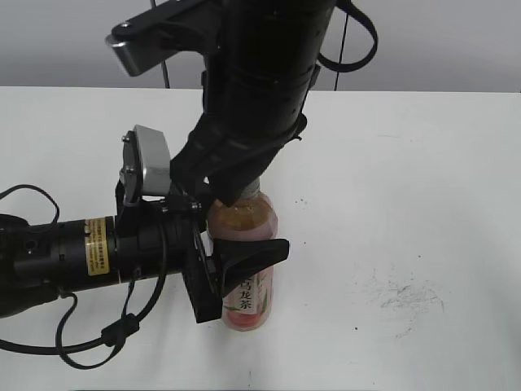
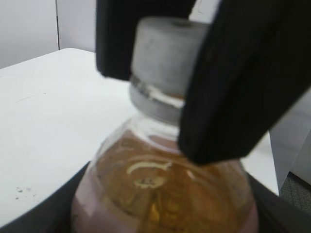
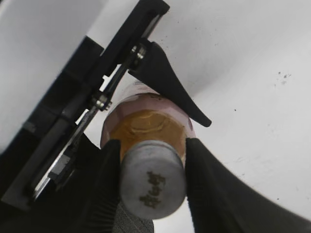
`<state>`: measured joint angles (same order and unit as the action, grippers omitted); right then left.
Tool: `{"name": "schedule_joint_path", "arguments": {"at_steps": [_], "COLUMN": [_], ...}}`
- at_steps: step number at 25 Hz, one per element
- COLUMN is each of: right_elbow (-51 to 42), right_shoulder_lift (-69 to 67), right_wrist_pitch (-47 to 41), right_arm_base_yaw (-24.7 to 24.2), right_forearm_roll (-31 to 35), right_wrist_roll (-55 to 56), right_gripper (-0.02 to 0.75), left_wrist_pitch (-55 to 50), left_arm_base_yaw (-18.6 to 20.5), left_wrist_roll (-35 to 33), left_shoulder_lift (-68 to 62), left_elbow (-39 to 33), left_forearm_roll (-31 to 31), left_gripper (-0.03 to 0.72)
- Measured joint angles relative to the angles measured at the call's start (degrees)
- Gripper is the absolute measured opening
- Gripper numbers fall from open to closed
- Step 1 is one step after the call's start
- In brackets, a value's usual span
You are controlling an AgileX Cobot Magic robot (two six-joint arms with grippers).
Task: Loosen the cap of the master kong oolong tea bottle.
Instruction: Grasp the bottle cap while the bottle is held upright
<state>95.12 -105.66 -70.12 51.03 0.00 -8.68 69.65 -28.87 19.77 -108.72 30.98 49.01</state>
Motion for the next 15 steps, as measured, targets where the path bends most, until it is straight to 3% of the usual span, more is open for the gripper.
{"name": "schedule_joint_path", "arguments": {"at_steps": [3, 8, 15], "right_elbow": [0.0, 0.0, 0.0], "right_shoulder_lift": [-0.3, -0.3, -0.3], "right_wrist_pitch": [0.0, 0.0, 0.3], "right_arm_base_yaw": [0.1, 0.1, 0.3], "right_forearm_roll": [0.4, 0.8, 2.4], "right_wrist_roll": [-2.2, -11.1, -47.1], "right_gripper": [0.280, 0.280, 0.283], "left_wrist_pitch": [0.0, -0.1, 0.0], "left_arm_base_yaw": [0.0, 0.0, 0.0], "left_wrist_roll": [0.1, 0.2, -0.6], "left_shoulder_lift": [0.0, 0.0, 0.0], "left_elbow": [0.0, 0.0, 0.0], "left_forearm_roll": [0.0, -0.1, 0.4], "left_gripper": [0.445, 0.445, 0.445]}}
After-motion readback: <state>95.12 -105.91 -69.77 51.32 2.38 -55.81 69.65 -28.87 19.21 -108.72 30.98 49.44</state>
